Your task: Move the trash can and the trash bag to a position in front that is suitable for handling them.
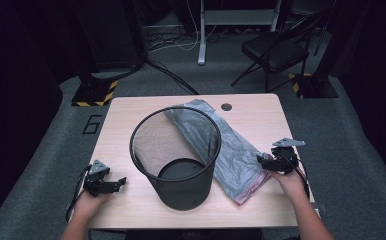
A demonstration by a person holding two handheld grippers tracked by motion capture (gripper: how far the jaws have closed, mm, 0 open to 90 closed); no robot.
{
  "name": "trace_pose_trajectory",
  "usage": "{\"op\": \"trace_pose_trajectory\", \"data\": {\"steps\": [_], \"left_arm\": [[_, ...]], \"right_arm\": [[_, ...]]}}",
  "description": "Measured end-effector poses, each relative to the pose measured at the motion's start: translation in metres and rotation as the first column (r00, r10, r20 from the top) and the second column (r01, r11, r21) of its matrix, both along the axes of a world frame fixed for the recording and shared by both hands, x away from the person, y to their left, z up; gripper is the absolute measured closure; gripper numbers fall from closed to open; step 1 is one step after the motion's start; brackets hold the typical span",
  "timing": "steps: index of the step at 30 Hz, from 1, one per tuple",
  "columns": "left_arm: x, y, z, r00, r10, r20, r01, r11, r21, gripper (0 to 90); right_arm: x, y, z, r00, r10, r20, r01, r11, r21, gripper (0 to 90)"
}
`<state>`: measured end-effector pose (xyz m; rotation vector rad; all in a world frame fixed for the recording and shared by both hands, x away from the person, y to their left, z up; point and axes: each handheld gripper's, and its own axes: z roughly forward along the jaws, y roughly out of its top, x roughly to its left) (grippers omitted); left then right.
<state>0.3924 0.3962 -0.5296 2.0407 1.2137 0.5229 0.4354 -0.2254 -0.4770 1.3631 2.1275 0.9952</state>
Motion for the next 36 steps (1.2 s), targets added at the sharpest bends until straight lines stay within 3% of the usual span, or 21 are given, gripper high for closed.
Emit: {"op": "trace_pose_trajectory", "data": {"steps": [2,3,4,8,10,11,13,14,15,16,18,20,23,26,28,31,32,33,35,36], "left_arm": [[-0.002,0.001,0.000,1.0000,0.001,0.001,-0.001,1.0000,-0.004,14.2],[-0.003,0.001,0.000,1.0000,0.001,0.002,-0.001,1.0000,-0.007,14.2],[-0.003,0.001,0.000,1.0000,0.001,0.002,-0.001,1.0000,-0.007,14.2],[-0.004,0.002,0.000,1.0000,0.001,0.003,-0.001,1.0000,-0.006,14.2],[-0.004,0.002,0.000,1.0000,0.001,0.002,-0.001,1.0000,-0.006,14.2],[-0.004,0.002,0.000,1.0000,0.001,0.002,-0.001,1.0000,-0.006,14.1],[-0.004,0.002,0.000,1.0000,0.001,0.002,-0.001,1.0000,-0.006,14.2],[-0.004,0.002,0.000,1.0000,0.001,0.002,-0.001,1.0000,-0.006,14.1],[-0.004,0.002,0.000,1.0000,0.001,0.002,-0.001,1.0000,-0.006,14.2],[-0.004,0.002,0.000,1.0000,0.001,0.002,-0.001,1.0000,-0.006,14.2],[-0.004,0.002,0.000,1.0000,0.001,0.002,0.000,1.0000,-0.006,14.1],[-0.004,0.002,0.000,1.0000,0.001,0.002,-0.001,1.0000,-0.006,14.1],[-0.004,0.002,0.000,1.0000,0.000,0.002,0.000,1.0000,-0.006,14.2],[-0.004,0.002,0.000,1.0000,-0.001,0.003,0.001,1.0000,-0.007,14.1],[-0.004,0.002,0.000,1.0000,-0.001,0.000,0.001,1.0000,-0.006,14.1],[-0.004,0.002,0.000,1.0000,-0.003,0.002,0.003,1.0000,-0.006,14.1],[-0.004,0.002,0.000,1.0000,-0.002,0.001,0.002,1.0000,-0.006,14.1],[-0.004,0.002,0.000,1.0000,-0.002,0.000,0.002,1.0000,-0.006,14.1],[-0.004,0.002,0.000,1.0000,-0.002,0.000,0.002,1.0000,-0.006,14.1],[-0.004,0.003,0.000,1.0000,-0.002,0.002,0.002,1.0000,-0.005,14.1]], "right_arm": [[0.005,-0.002,-0.009,0.9993,-0.001,-0.036,0.000,1.000,-0.019,31.1],[0.008,-0.003,-0.016,0.9976,-0.005,-0.069,0.003,0.999,-0.033,37.1],[0.008,-0.003,-0.016,0.9976,-0.005,-0.069,0.003,0.999,-0.033,37.1],[-0.003,-0.004,-0.022,0.9958,0.010,-0.091,-0.015,0.998,-0.059,61.2],[-0.013,-0.004,-0.022,0.9950,0.039,-0.091,-0.044,0.998,-0.054,64.1],[-0.013,-0.004,-0.022,0.9950,0.039,-0.091,-0.044,0.998,-0.054,64.1],[-0.036,-0.002,-0.023,0.9914,0.079,-0.105,-0.085,0.995,-0.055,65.8],[-0.036,-0.002,-0.023,0.9914,0.079,-0.105,-0.085,0.995,-0.055,65.8],[-0.053,-0.002,-0.024,0.9879,0.103,-0.116,-0.109,0.993,-0.050,65.8],[-0.053,-0.002,-0.024,0.9879,0.103,-0.116,-0.109,0.993,-0.050,65.8],[-0.069,-0.002,-0.022,0.9852,0.122,-0.121,-0.128,0.991,-0.047,65.1],[-0.084,0.000,-0.018,0.9817,0.145,-0.123,-0.152,0.987,-0.052,58.8],[-0.093,0.004,-0.008,0.9878,0.135,-0.078,-0.141,0.987,-0.073,44.7],[-0.088,0.008,0.007,0.9915,0.130,-0.010,-0.130,0.990,-0.058,28.3],[-0.075,0.013,0.014,0.9909,0.133,0.020,-0.132,0.990,-0.041,22.3],[-0.046,0.024,0.017,0.9933,0.115,0.012,-0.114,0.993,-0.035,13.9],[-0.039,0.027,0.016,0.9937,0.112,0.008,-0.112,0.993,-0.036,14.1],[-0.021,0.036,0.015,0.9938,0.111,-0.007,-0.111,0.994,-0.011,13.2],[-0.013,0.040,0.014,0.9939,0.110,-0.013,-0.110,0.994,-0.001,13.0],[0.003,0.048,0.014,0.9959,0.088,-0.021,-0.088,0.996,0.006,13.1]]}}
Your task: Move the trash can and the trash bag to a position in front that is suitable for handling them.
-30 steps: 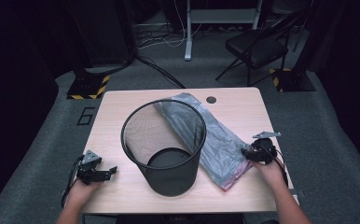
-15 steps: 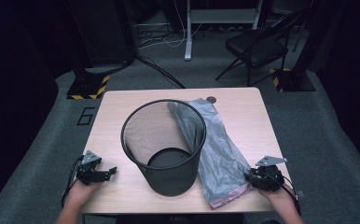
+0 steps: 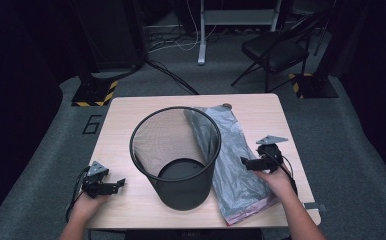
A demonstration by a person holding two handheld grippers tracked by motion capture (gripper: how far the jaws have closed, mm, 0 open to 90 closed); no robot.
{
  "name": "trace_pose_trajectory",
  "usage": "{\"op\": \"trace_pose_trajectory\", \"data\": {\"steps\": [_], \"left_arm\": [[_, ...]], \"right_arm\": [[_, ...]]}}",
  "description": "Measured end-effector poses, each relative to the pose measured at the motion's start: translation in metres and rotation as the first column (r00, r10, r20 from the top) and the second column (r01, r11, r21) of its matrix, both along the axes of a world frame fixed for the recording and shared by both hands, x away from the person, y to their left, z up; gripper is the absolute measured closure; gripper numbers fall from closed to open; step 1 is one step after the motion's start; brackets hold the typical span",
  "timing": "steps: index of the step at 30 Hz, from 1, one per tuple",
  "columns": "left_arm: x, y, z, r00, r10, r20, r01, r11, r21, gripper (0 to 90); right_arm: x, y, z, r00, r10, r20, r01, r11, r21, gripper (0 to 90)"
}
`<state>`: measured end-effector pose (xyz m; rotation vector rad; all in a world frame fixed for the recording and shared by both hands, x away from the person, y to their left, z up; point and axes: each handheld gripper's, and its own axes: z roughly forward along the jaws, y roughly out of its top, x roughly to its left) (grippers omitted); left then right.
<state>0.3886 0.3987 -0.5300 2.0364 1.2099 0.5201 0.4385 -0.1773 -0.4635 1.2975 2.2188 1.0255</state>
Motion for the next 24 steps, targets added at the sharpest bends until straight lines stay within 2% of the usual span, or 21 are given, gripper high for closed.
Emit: {"op": "trace_pose_trajectory", "data": {"steps": [1,4,6,7,8,9,10,12,17,21,24], "left_arm": [[0.000,0.000,0.000,1.0000,-0.001,-0.002,0.001,1.0000,-0.001,14.1],[0.000,0.000,0.000,1.0000,-0.002,-0.001,0.002,1.0000,0.000,14.1],[0.000,0.000,0.000,1.0000,-0.002,-0.001,0.002,1.0000,0.000,14.0],[0.000,0.000,0.000,1.0000,-0.002,-0.001,0.002,1.0000,0.000,14.0],[0.000,0.000,0.000,1.0000,-0.002,-0.001,0.002,1.0000,0.000,14.1],[0.000,0.000,0.000,1.0000,-0.002,-0.001,0.002,1.0000,0.000,14.0],[0.000,0.000,0.000,1.0000,-0.002,-0.001,0.002,1.0000,0.000,14.0],[0.000,0.000,0.000,1.0000,-0.003,0.000,0.003,1.0000,0.000,14.0],[0.001,0.000,0.000,1.0000,0.000,0.001,0.000,1.0000,-0.009,14.0],[0.001,0.000,0.000,1.0000,0.000,0.001,0.000,1.0000,-0.009,14.1],[0.001,0.000,0.000,1.0000,0.002,0.001,-0.002,1.0000,-0.008,14.1]], "right_arm": [[0.000,0.000,0.000,1.0000,0.000,0.000,0.000,1.000,0.000,13.1],[0.020,0.011,-0.004,1.0000,0.002,-0.007,-0.002,1.000,0.021,12.0],[0.030,0.016,-0.010,0.9995,-0.016,-0.027,0.016,1.000,0.013,10.5],[0.034,0.017,-0.015,0.9993,-0.015,-0.035,0.015,1.000,0.010,9.1],[0.039,0.019,-0.023,0.9983,-0.033,-0.049,0.033,0.999,0.009,2.9],[0.039,0.019,-0.023,0.9983,-0.033,-0.049,0.033,0.999,0.009,2.9],[0.042,0.019,-0.027,0.9976,-0.051,-0.047,0.052,0.999,0.008,0.0],[0.045,0.021,-0.037,0.9953,-0.072,-0.065,0.073,0.997,0.015,0.0],[0.049,0.026,-0.049,0.9947,-0.073,-0.071,0.068,0.995,-0.072,0.0],[0.051,0.027,-0.057,0.9921,-0.074,-0.101,0.065,0.994,-0.092,0.0],[0.050,0.027,-0.059,0.9945,-0.053,-0.090,0.044,0.994,-0.099,0.0]]}}
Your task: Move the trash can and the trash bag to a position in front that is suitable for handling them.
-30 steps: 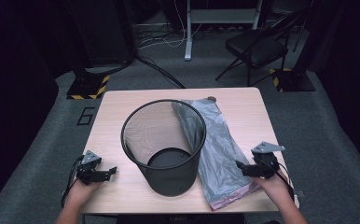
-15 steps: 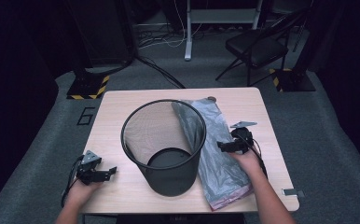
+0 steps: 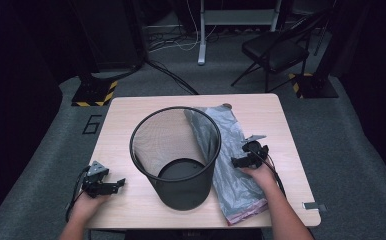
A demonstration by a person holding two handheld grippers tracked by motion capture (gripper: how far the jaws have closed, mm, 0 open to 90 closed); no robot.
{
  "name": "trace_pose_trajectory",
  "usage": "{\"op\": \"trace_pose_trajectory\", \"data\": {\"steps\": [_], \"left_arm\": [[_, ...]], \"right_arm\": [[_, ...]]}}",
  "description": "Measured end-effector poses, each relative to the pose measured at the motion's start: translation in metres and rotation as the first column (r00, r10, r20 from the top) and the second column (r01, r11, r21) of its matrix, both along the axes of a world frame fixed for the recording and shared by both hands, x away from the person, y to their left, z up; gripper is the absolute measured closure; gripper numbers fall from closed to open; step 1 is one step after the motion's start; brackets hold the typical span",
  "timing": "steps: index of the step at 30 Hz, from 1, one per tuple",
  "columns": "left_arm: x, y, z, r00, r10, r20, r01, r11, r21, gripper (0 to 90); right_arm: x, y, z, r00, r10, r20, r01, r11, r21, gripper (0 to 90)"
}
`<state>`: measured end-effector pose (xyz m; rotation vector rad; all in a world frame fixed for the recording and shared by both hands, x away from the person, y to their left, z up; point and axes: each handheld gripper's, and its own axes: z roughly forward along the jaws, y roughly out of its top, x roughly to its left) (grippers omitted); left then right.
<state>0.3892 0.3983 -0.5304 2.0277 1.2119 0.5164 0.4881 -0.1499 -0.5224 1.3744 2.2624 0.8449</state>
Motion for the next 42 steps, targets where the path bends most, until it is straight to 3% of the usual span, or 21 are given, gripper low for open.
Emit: {"op": "trace_pose_trajectory", "data": {"steps": [4,13,16,23,29,30,35,42], "left_arm": [[0.000,0.000,0.000,1.0000,-0.003,-0.001,0.003,1.0000,0.008,14.1],[0.000,0.001,0.000,1.0000,-0.005,-0.001,0.005,1.0000,0.008,14.1],[0.000,0.001,0.000,1.0000,-0.004,-0.001,0.004,1.0000,0.008,14.1],[0.000,0.000,0.000,1.0000,-0.002,-0.002,0.002,1.0000,0.004,14.1],[0.003,0.001,0.001,1.0000,-0.006,-0.002,0.006,0.9999,0.012,14.1],[0.003,0.001,0.001,1.0000,-0.005,-0.002,0.005,0.9999,0.012,14.0],[0.003,0.001,0.001,1.0000,-0.005,-0.002,0.005,0.9999,0.013,14.1],[0.004,0.000,0.001,1.0000,-0.002,-0.003,0.002,0.9999,0.011,14.1]], "right_arm": [[-0.003,-0.001,-0.002,0.9995,0.007,0.030,-0.008,1.000,0.009,0.0],[-0.005,-0.002,-0.003,0.9991,0.015,0.040,-0.016,1.000,0.016,1.0],[-0.009,-0.001,0.000,0.9955,0.076,0.056,-0.078,0.997,0.022,16.2],[-0.013,0.001,0.003,0.9934,0.102,0.053,-0.103,0.994,0.027,26.0],[-0.020,0.004,0.006,0.9865,0.154,0.055,-0.156,0.987,0.031,60.0],[-0.021,0.003,0.007,0.9830,0.175,0.056,-0.177,0.984,0.034,69.4],[-0.022,-0.007,0.007,0.9834,0.177,0.041,-0.179,0.983,0.049,78.9],[-0.020,-0.026,0.008,0.9904,0.134,0.034,-0.136,0.990,0.044,79.6]]}}
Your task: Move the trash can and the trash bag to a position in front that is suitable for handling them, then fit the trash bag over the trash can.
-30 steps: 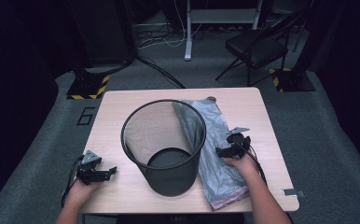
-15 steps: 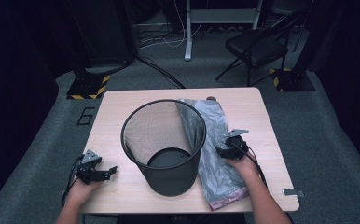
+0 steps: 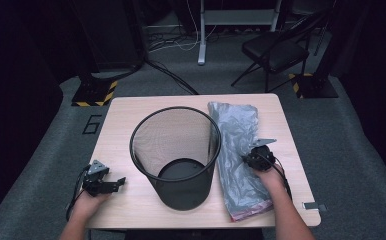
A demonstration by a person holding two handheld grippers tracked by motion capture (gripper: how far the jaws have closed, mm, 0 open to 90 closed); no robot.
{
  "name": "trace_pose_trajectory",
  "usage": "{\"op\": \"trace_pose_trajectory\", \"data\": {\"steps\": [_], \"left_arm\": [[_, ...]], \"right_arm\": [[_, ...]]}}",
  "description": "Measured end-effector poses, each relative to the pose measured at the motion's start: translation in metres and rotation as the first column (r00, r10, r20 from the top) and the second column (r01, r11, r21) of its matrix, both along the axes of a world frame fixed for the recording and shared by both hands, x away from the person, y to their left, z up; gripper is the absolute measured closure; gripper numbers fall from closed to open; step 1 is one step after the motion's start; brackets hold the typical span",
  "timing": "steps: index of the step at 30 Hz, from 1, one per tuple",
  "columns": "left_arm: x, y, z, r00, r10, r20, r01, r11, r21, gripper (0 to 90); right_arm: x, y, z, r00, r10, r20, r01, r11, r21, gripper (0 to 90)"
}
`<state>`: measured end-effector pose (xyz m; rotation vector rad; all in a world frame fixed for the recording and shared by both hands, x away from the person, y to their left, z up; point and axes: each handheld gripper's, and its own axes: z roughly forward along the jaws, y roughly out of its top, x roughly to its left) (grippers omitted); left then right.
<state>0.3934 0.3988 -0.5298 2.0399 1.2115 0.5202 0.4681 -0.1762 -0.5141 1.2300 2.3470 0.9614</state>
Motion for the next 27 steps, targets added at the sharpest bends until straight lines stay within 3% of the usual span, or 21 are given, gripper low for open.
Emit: {"op": "trace_pose_trajectory", "data": {"steps": [7,14,21,24,27], "left_arm": [[0.000,0.000,0.000,1.0000,0.000,-0.001,0.000,1.0000,0.001,14.1],[0.001,-0.001,0.001,0.9999,0.004,-0.012,-0.004,1.0000,0.004,14.6],[0.002,-0.003,0.007,0.9988,0.004,-0.048,-0.003,0.9998,0.019,23.2],[0.002,-0.003,0.010,0.9972,-0.002,-0.074,0.000,0.9999,-0.015,30.9],[0.003,-0.004,0.018,0.9957,0.003,-0.093,-0.005,0.9995,-0.030,32.0]], "right_arm": [[-0.002,-0.026,0.001,0.9992,-0.035,-0.019,0.036,0.999,0.014,79.4],[-0.008,-0.036,0.001,0.9987,-0.044,-0.025,0.045,0.999,0.023,77.3],[-0.010,-0.037,-0.001,0.9981,-0.062,0.004,0.062,0.998,0.006,59.7],[-0.011,-0.035,-0.001,0.9975,-0.070,0.009,0.070,0.998,-0.008,57.4],[-0.010,-0.036,-0.001,0.9967,-0.081,0.011,0.081,0.997,-0.008,53.4]]}}
